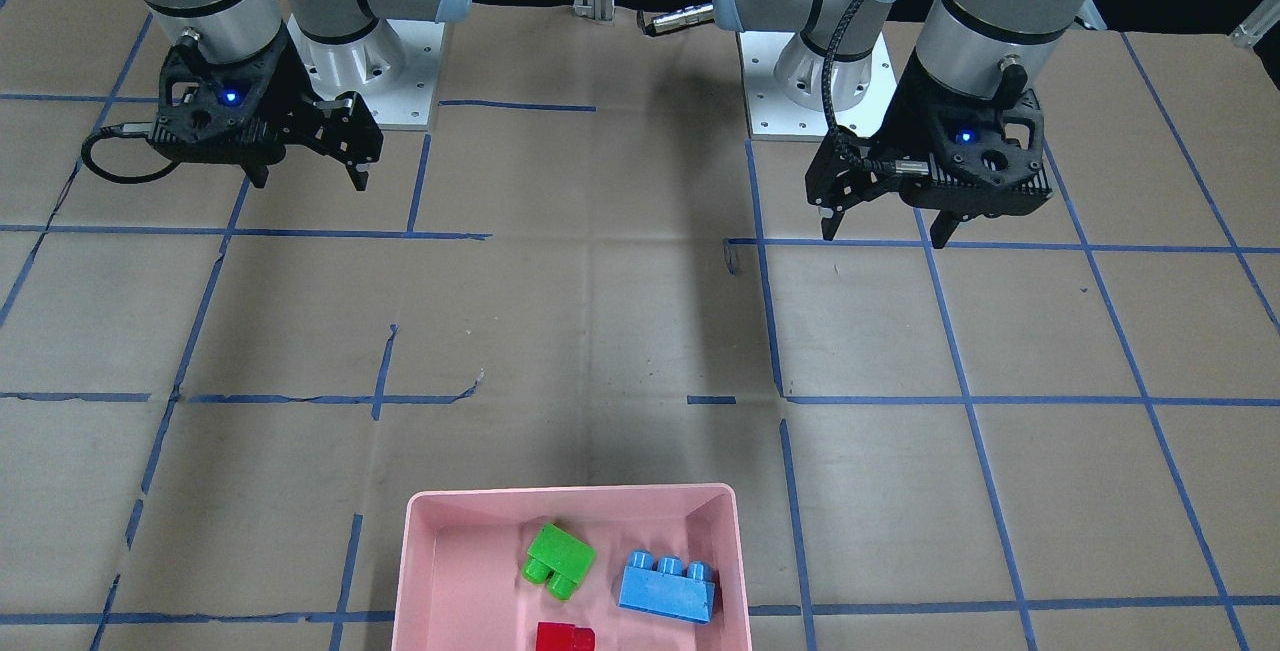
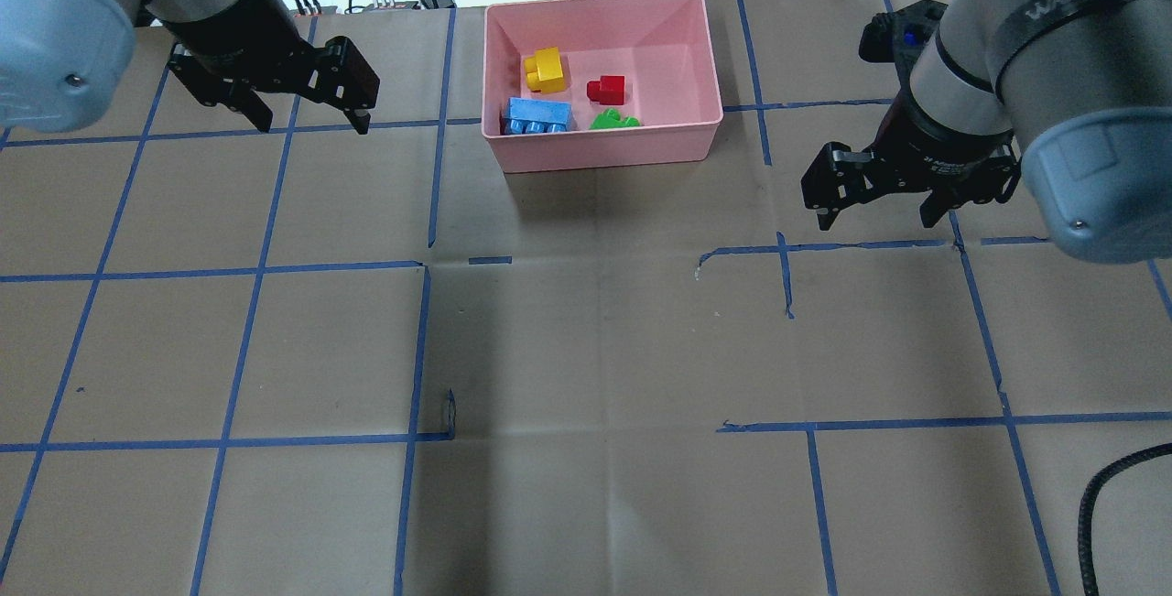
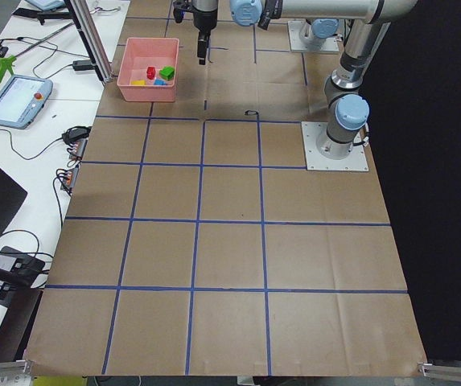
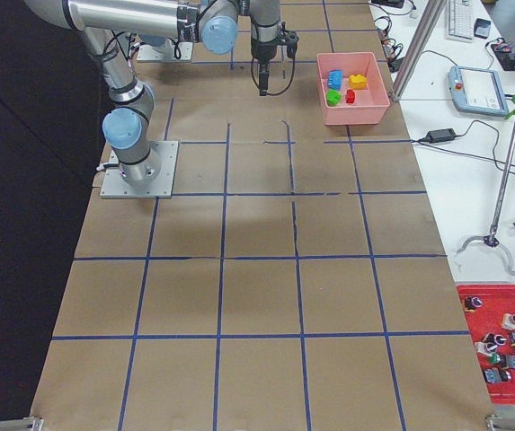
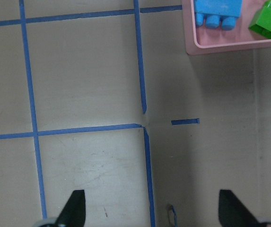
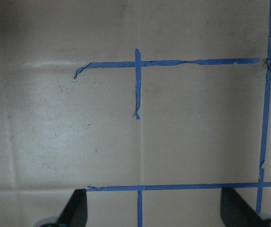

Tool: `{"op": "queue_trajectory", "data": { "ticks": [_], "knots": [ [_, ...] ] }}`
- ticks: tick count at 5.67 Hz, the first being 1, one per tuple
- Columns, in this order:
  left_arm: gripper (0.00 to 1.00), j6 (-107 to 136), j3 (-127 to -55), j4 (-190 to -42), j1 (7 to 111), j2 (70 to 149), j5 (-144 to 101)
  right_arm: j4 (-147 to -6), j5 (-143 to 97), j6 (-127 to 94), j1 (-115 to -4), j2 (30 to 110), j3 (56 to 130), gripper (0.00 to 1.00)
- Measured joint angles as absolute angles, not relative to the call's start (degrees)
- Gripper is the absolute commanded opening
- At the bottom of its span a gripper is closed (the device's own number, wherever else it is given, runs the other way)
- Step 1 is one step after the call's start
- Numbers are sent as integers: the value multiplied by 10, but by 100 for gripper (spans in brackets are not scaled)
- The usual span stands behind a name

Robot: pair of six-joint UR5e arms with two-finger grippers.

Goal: Put all blocks into box

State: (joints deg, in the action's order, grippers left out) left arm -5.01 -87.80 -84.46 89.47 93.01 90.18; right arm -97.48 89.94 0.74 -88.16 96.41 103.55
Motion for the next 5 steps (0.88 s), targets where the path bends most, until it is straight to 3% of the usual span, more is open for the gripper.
{"op": "queue_trajectory", "data": {
  "ticks": [5],
  "knots": [
    [99,-50,-879,-845,896,930,902,-977,894,6,-882,956,1016,100]
  ]
}}
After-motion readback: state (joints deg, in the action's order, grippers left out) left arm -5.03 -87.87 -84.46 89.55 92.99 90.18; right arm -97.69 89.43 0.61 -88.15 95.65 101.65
